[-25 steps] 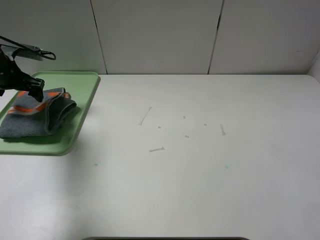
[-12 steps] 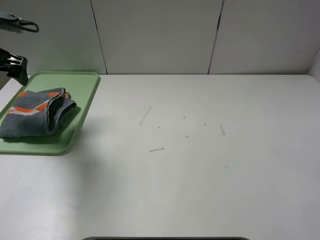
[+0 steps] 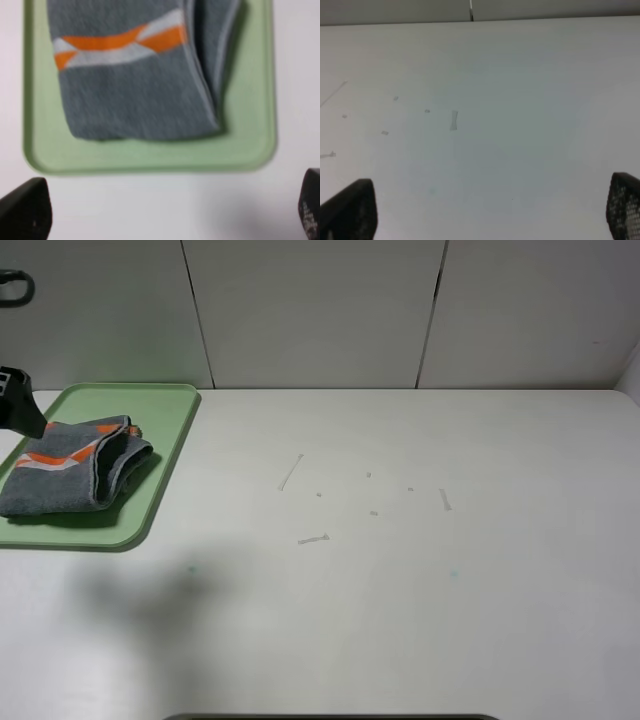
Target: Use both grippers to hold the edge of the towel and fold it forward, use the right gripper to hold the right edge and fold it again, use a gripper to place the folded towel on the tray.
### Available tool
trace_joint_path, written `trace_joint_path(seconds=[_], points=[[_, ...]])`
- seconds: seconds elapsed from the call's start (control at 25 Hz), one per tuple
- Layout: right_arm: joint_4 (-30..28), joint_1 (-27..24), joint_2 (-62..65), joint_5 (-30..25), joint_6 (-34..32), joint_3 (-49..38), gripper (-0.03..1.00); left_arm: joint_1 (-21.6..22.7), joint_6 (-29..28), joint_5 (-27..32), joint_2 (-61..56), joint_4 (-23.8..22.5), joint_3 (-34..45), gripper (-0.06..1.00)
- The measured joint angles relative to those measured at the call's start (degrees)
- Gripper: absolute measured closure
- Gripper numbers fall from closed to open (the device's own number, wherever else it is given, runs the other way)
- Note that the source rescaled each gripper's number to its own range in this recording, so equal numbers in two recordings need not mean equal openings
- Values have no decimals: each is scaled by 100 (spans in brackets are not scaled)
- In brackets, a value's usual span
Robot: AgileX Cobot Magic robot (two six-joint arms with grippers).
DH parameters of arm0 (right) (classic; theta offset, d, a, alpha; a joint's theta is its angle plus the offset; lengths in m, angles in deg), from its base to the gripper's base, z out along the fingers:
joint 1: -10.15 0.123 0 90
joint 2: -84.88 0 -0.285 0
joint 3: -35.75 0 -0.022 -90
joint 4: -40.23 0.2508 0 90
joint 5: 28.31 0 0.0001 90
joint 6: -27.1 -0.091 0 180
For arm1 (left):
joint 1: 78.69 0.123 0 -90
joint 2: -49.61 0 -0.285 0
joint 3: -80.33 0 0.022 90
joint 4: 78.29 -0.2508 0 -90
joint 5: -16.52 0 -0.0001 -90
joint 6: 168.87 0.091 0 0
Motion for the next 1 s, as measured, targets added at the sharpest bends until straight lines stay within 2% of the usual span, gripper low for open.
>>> trace_joint_path(seconds=[0.44,0.84,1.0], points=[[0,0,0,0,0,0,-3,-117,0,799,-1978,865,870,-6],[0,0,0,0,0,0,-3,-117,0,1694,-3520,909,1682,-6],[0,0,0,0,0,0,-3,-117,0,1778,-3900,914,1860,-6]])
